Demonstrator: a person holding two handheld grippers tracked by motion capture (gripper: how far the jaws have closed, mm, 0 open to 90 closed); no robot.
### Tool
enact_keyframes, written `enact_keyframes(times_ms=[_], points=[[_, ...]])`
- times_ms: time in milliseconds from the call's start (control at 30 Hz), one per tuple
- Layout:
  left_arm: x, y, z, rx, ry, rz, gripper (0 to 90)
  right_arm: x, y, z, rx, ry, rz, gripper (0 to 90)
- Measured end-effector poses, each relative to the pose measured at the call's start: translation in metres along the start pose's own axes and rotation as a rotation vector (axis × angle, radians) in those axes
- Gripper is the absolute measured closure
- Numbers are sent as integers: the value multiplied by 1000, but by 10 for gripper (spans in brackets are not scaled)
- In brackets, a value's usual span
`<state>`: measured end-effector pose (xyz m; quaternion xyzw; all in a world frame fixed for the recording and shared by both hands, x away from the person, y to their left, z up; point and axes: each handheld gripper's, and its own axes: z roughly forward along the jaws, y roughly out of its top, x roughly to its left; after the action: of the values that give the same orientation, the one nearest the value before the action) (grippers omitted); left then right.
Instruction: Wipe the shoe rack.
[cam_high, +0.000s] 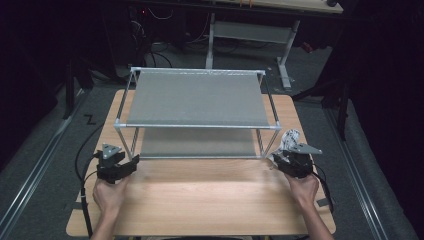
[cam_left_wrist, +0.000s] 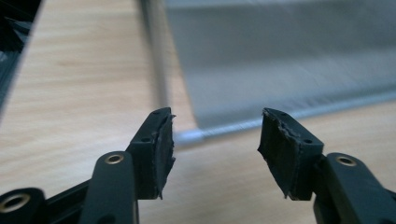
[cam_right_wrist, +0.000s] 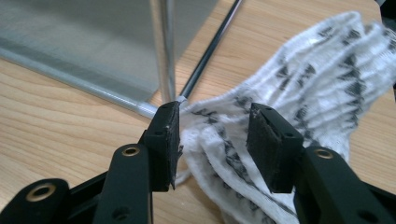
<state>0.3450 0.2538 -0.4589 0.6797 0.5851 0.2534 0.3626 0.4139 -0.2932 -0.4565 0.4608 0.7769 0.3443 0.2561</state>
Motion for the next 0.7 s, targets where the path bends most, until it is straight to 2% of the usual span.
enact_keyframes(times_ms=[133, 233, 400, 500, 567, 700], points=[[-15, -6, 11, 35, -15, 29, 419, 3, 4, 2, -13, 19, 14, 556], [-25, -8, 21, 59, -35, 24, 406, 3, 7, 3, -32, 40, 29, 535], [-36, -8, 31, 77, -54, 36, 397, 10, 15, 4, -65, 35, 7, 502], [-41, -7, 36, 87, -64, 30, 389, 13, 20, 6, -81, 62, 19, 501], [-44, -6, 39, 85, -81, 21, 388, 16, 23, 8, -76, 53, 11, 517], [-49, -6, 47, 110, -83, 42, 386, 17, 29, 7, -95, 31, 26, 585]])
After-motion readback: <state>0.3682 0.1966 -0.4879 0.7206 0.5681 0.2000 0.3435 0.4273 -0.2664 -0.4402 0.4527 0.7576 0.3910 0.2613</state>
